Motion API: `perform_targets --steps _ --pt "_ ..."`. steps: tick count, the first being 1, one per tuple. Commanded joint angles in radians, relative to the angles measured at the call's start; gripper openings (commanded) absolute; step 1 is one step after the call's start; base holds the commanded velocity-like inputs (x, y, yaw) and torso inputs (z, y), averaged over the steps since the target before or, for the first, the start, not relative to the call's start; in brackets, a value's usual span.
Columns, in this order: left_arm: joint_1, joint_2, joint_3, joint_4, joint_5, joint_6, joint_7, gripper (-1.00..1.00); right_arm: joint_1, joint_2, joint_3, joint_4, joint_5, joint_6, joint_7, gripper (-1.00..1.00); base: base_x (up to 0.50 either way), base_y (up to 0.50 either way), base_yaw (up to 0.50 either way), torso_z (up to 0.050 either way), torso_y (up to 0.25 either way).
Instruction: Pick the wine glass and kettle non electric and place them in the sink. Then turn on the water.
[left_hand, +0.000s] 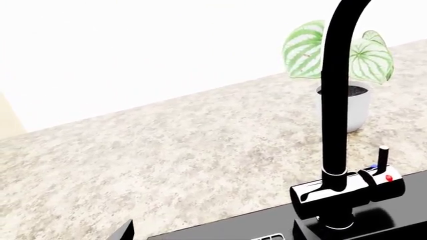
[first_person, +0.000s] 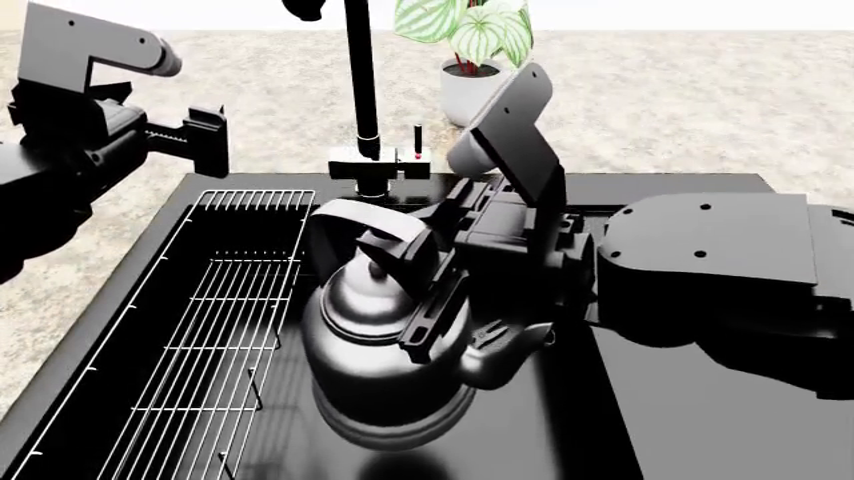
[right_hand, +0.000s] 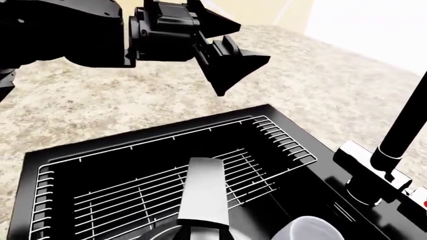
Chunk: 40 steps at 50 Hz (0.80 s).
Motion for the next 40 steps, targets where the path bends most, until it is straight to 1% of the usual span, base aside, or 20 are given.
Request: perform_targets --steps 1,40 --pt "0.007 -0.002 0.000 -0.001 0.004 0.008 0.002 1.00 -0.027 -0.021 0.006 0.009 -0.024 -0.014 0.007 -1.00 0.00 0.00 0.00 0.000 0.010" --pt "0.036 -0.016 -0.004 0.015 0.003 0.022 0.001 1.00 -0.098 -0.069 -0.040 0.058 -0.079 -0.007 -0.011 -1.00 0.00 0.00 0.00 0.000 0.000"
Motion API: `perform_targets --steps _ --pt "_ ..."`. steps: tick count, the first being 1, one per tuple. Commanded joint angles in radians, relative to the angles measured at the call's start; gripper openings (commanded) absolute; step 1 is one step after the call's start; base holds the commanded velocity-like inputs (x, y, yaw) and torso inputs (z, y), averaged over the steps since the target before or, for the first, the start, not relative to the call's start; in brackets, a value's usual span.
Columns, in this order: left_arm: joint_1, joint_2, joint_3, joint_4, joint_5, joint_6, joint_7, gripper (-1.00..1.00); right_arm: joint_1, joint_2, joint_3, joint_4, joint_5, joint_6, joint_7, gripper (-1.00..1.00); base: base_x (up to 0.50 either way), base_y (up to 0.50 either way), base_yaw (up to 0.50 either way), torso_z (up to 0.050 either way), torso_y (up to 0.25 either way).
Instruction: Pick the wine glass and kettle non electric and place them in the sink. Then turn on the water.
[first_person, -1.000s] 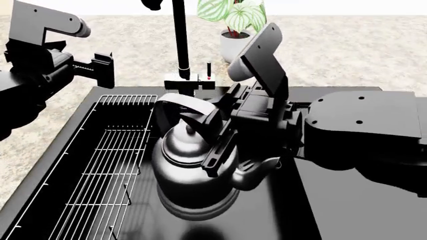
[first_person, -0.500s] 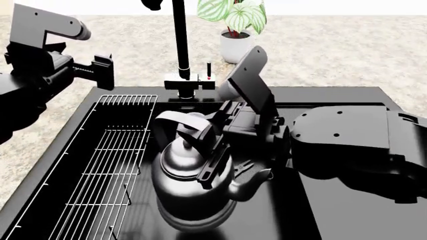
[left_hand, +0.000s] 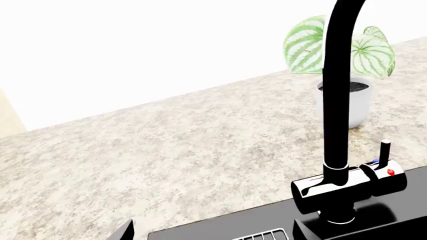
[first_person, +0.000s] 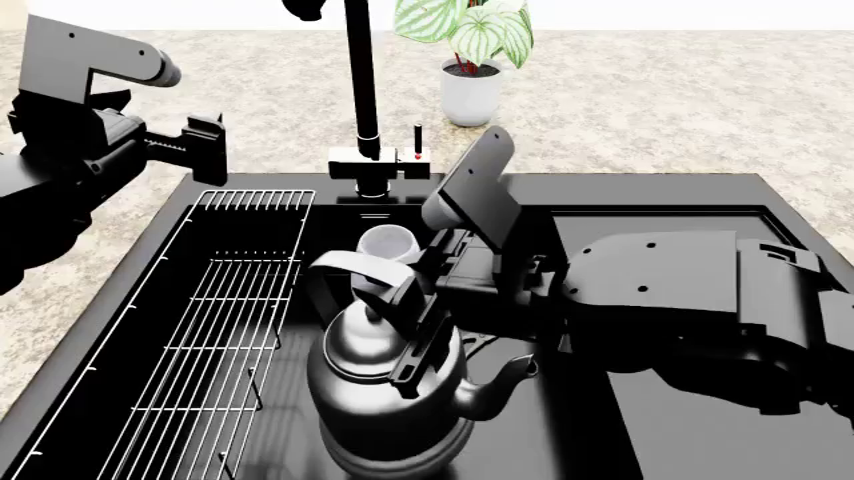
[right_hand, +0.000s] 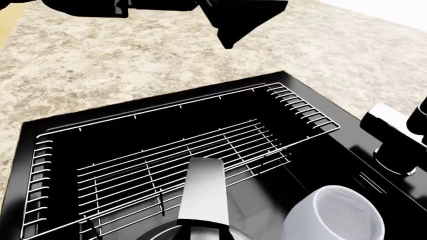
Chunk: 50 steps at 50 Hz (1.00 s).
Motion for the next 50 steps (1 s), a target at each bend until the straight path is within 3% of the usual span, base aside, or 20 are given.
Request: perform_targets --steps 1,50 --pt "0.005 -0.001 0.000 0.001 0.001 0.002 0.000 1.00 -0.012 -0.013 0.007 0.013 -0.020 -0.004 0.003 -1.00 0.00 0.00 0.00 0.000 0.010" --pt "0.018 0.004 0.012 -0.019 0.025 0.021 0.015 1.00 -0.086 -0.053 -0.033 0.060 -0.070 -0.002 -0.010 -1.00 0.00 0.00 0.00 0.000 0.000"
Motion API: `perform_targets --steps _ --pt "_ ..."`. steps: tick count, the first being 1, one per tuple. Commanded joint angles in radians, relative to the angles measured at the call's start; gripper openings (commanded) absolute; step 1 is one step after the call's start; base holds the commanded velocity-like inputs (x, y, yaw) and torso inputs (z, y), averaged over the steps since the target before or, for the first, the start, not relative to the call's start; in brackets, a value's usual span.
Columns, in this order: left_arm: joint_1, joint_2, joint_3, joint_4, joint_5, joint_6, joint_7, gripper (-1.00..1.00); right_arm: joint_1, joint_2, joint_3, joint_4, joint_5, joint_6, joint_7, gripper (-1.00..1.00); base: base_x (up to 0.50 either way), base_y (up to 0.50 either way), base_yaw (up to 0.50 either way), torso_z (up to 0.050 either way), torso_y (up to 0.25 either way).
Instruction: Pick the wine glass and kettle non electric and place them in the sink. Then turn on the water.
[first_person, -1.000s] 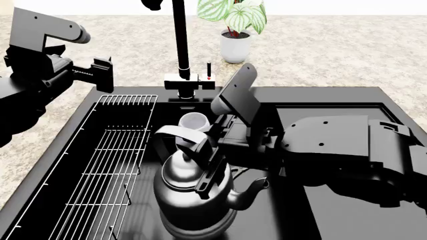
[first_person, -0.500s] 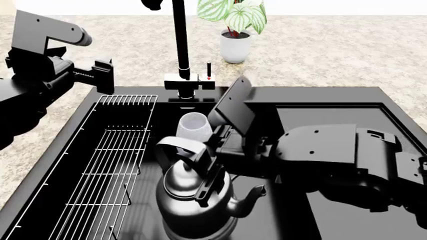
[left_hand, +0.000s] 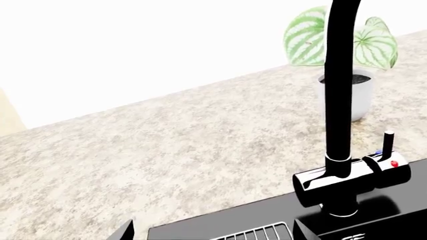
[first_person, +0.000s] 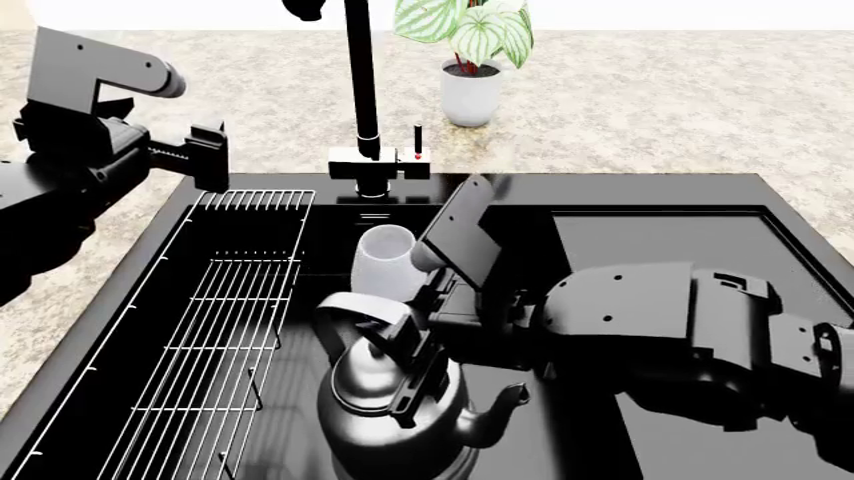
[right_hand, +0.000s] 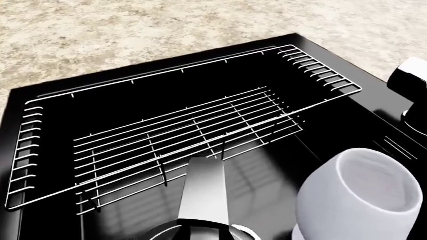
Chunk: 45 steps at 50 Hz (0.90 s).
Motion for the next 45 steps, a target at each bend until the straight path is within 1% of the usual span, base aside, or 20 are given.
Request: perform_targets --steps 1,45 --pt "0.001 0.004 0.003 -0.009 0.007 0.005 0.004 1.00 -0.008 -0.012 0.010 0.010 -0.015 -0.004 0.004 -1.00 0.00 0.00 0.00 0.000 0.000" --pt "0.014 0.001 0.002 -0.009 0.015 0.019 0.007 1.00 -0.067 -0.073 -0.028 0.073 -0.056 0.006 -0.010 -1.00 0.00 0.00 0.00 0.000 0.000"
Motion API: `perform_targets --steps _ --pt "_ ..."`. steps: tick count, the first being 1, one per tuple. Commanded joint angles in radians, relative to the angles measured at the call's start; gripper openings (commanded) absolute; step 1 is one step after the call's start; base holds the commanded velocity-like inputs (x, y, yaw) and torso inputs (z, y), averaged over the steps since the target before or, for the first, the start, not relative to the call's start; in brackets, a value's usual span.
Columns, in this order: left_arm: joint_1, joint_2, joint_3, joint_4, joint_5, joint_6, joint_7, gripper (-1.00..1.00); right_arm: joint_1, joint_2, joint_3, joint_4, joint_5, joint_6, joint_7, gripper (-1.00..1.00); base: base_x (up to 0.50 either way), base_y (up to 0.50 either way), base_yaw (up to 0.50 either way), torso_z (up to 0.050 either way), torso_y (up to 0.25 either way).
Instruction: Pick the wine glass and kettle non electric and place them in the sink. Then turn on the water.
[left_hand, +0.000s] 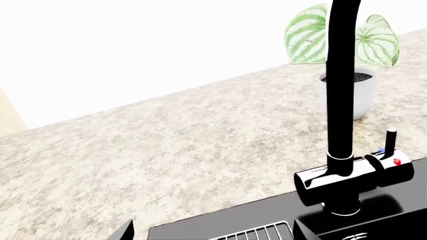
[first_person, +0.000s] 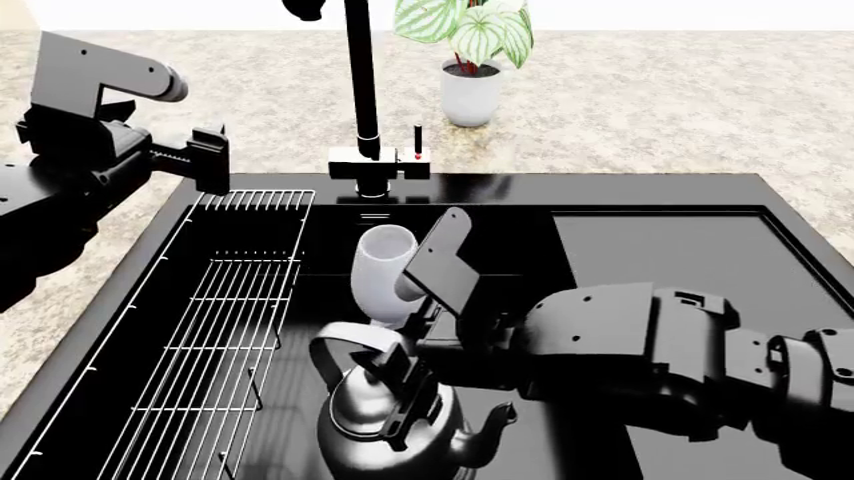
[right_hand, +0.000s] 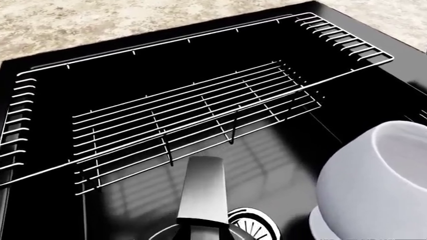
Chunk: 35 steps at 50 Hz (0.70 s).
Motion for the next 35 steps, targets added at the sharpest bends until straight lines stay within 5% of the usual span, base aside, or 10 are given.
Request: perform_targets --steps 1,16,17,35 --pt "0.007 -0.003 -0.002 0.004 -0.001 0.002 -0.002 1.00 -0.011 -0.015 0.004 0.015 -0.015 0.000 0.007 -1.00 0.00 0.00 0.00 0.000 0.000" --pt "0.009 -0.002 -0.003 0.009 -0.004 -0.001 -0.007 1.00 -0.026 -0.023 -0.006 0.031 -0.028 0.002 0.003 -1.00 0.00 0.00 0.00 0.000 0.000" --pt "0.008 -0.002 -0.003 0.008 -0.003 -0.001 -0.006 1.00 -0.025 -0.023 -0.007 0.031 -0.029 0.004 0.003 1.00 0.00 0.00 0.00 0.000 0.000" --pt "-0.002 0.005 0.001 0.002 0.007 0.000 -0.001 1.00 -0.006 -0.002 -0.005 -0.010 -0.029 0.020 -0.001 1.00 0.00 0.00 0.00 0.000 0.000"
